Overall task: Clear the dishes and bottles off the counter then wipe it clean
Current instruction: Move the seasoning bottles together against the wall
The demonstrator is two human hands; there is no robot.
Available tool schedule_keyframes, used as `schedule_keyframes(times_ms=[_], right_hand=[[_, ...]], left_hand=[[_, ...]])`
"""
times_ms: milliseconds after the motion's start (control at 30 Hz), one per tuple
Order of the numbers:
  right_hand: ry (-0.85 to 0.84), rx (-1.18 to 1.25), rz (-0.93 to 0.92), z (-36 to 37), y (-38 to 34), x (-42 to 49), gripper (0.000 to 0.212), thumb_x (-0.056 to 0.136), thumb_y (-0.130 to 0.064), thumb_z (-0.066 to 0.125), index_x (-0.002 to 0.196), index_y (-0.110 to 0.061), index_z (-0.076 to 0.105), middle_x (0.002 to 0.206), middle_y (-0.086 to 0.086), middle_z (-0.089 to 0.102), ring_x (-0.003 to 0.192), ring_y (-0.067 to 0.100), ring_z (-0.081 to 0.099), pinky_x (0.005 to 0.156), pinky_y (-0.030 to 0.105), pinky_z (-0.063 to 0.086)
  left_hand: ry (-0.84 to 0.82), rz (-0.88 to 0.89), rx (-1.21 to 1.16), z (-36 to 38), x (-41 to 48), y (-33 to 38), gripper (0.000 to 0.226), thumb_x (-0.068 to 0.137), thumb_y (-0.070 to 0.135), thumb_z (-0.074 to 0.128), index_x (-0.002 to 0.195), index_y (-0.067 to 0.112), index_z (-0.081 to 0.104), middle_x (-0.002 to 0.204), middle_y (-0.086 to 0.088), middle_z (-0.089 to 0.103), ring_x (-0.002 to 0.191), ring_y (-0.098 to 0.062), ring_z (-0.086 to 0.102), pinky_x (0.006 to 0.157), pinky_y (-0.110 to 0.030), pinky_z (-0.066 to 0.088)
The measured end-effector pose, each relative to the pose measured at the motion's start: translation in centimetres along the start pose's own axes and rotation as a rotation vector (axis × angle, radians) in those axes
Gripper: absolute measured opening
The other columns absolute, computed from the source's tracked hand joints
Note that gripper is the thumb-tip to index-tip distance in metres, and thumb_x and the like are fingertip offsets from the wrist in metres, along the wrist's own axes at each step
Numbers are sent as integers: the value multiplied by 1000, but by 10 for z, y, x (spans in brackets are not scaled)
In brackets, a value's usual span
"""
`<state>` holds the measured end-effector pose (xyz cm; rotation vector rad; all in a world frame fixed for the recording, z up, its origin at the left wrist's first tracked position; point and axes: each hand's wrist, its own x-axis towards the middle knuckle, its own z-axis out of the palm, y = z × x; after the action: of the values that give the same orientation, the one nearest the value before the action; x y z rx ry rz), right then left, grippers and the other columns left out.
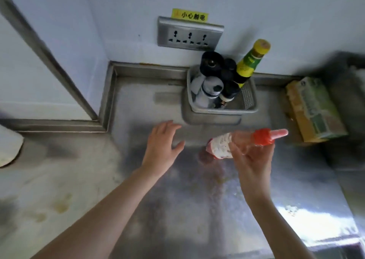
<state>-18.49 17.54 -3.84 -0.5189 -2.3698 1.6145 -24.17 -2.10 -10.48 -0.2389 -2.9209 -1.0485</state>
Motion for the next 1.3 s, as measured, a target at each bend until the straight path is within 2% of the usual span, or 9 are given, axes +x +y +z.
schedule_keyframes(times_ms=[133,333,500,567,700,1000,1100,1200,1300], right_hand=[[158,49,-146,-12,-8,53,44,77,-37,70,109,-40,39,108,3,60,99,20,60,91,51,47],[232,-6,-271,-3,-19,129,48,83,-30,68,116,-33,33,111,-6,53,102,8,55,86,16,44],[124,-149,-192,18,8,159,50,81,-28,70,123,-18,44,114,3,54,96,8,54,80,18,46],[73,-192,-196,24,17,160,53,81,-27,70,126,-16,44,115,5,54,98,12,54,81,23,47],[33,-244,-222,27,26,162,57,81,-27,69,130,-16,42,121,4,53,102,15,55,74,18,41],[-103,-80,-134,19,25,160,68,76,-19,73,133,-29,36,124,-12,50,115,2,49,96,18,42],[-62,-107,-73,13,24,145,69,77,-26,70,134,-28,32,136,-5,43,127,11,41,105,40,38],[108,-114,-16,15,20,104,41,83,-14,59,120,-18,43,121,3,48,114,18,46,100,43,41],[47,-22,9,28,2,54,21,79,-7,48,99,-13,53,95,7,56,82,6,53,77,25,47]], left_hand=[[-28,-56,165,29,23,-4,55,82,47,53,125,13,52,138,-14,46,129,-35,39,102,-51,32],[-35,-52,378,42,18,-9,63,86,53,36,130,10,45,141,-15,42,130,-34,37,104,-55,29],[-32,-56,411,43,17,-7,63,87,51,34,132,8,43,142,-16,40,131,-34,35,105,-55,28],[-36,-56,423,43,17,-6,63,88,51,33,132,8,42,142,-16,40,131,-35,35,105,-56,27],[-41,-59,442,42,18,-4,63,88,51,32,132,6,44,141,-17,42,129,-35,36,105,-56,28],[-33,-96,318,37,20,-4,62,84,52,35,128,9,48,139,-15,44,128,-32,36,105,-55,28],[20,-120,108,25,19,-2,53,85,47,42,118,8,55,126,-15,54,114,-33,52,98,-46,40],[205,-350,-326,-7,2,17,29,90,22,57,113,5,57,108,-10,62,90,-18,61,80,-17,46],[405,-474,-447,-44,-37,32,19,89,12,58,107,5,59,96,-5,64,77,-8,60,70,-5,41]])
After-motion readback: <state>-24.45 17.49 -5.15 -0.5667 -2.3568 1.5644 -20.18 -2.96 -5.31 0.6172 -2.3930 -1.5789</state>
